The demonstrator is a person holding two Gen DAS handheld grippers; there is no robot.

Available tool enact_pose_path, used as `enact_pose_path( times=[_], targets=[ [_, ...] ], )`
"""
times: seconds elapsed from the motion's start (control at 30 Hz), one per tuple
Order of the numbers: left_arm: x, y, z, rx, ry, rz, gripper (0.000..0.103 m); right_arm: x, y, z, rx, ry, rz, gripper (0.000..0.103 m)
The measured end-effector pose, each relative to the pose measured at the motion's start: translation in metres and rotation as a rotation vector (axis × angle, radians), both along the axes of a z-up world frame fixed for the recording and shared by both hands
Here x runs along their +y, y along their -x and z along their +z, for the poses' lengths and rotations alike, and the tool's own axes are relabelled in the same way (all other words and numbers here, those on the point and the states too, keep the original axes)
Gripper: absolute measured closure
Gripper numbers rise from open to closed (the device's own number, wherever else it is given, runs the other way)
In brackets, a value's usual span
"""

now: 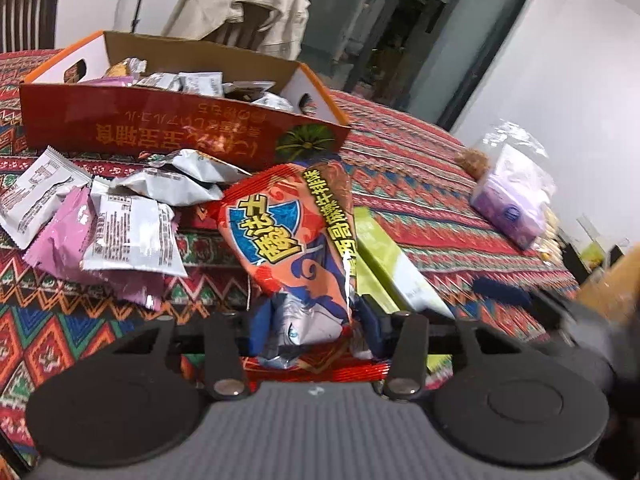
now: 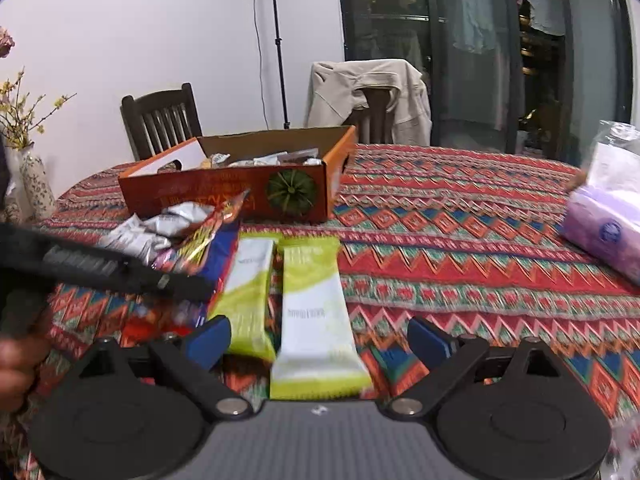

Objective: Organize snacks
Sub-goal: 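Grasp the red-blue chip bag with the left tool while the right tool grasps a green-white bar, then carry the chip bag and green bar into the box and open both tools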

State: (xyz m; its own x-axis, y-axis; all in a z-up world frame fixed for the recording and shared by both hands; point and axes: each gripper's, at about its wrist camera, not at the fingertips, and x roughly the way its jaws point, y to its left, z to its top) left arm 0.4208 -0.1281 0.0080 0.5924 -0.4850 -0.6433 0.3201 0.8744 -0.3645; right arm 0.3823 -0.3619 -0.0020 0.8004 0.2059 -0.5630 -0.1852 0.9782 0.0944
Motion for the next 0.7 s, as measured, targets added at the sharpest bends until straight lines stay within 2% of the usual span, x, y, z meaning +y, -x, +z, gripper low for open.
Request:
enact_pose_path(
  times=[0.2,0.33,0.4,0.47,0.7],
  targets=[
    [0.016,0.049,0.014,-0.076,-0.059,-0.045,0.058,0.006,-0.032,0.005,-0.009,0.003,0.011,0.023],
    [0.042,0.073,0.022,-0.082,-0.064,-0.007,0.058,0.012,-0.048,-0.003,0.022,0.035,0.009,0.034],
    [0.053,0.079,0.026,-0.093,-0.075,0.023,0.058,0.014,-0.049,-0.008,0.036,0.041,0.013,0.056],
    [0.065,0.084,0.029,-0.1,-0.086,0.058,0.058,0.013,-0.047,-0.011,0.049,0.026,0.019,0.064],
    [0.092,0.098,0.035,-0.104,-0.084,0.097,0.058,0.007,-0.007,-0.013,0.092,0.05,-0.004,0.065]
  ],
)
